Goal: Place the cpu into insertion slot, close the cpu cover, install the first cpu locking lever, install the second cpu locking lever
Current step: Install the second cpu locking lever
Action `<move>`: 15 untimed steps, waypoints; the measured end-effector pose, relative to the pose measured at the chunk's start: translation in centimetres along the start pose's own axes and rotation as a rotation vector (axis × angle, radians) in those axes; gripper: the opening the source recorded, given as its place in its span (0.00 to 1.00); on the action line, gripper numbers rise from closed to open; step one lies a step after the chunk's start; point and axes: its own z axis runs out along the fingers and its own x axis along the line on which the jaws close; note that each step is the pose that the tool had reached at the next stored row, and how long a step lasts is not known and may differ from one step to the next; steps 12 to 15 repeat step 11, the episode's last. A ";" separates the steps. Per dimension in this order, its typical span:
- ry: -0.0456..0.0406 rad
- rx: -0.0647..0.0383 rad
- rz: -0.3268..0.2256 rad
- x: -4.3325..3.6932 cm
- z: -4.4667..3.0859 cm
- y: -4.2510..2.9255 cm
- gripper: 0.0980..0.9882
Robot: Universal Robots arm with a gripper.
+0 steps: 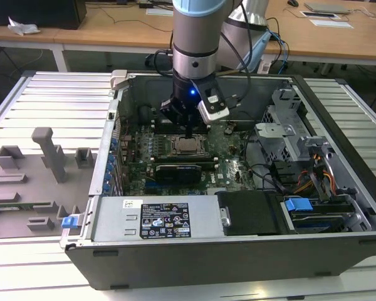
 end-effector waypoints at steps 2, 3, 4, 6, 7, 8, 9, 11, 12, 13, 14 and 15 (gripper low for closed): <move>0.0000 0.001 0.000 0.00 0.00 0.00 0.01; -0.0001 0.001 0.000 0.00 0.00 0.00 0.01; -0.0001 0.001 0.000 0.00 0.00 0.00 0.01; -0.0001 0.001 0.000 0.00 0.00 0.00 0.01; -0.0002 0.002 0.000 0.00 0.00 0.00 0.01; -0.0001 0.002 0.000 0.00 0.00 0.00 0.01; -0.0001 0.002 0.000 0.00 0.00 0.00 0.01; -0.0002 0.003 0.000 0.00 0.00 0.00 0.01; -0.0002 0.003 0.000 0.00 0.00 0.00 0.01; -0.0002 0.003 0.000 0.00 0.00 0.00 0.01; -0.0002 0.003 0.000 0.00 0.00 0.00 0.01; -0.0002 0.003 0.000 0.00 0.00 0.00 0.01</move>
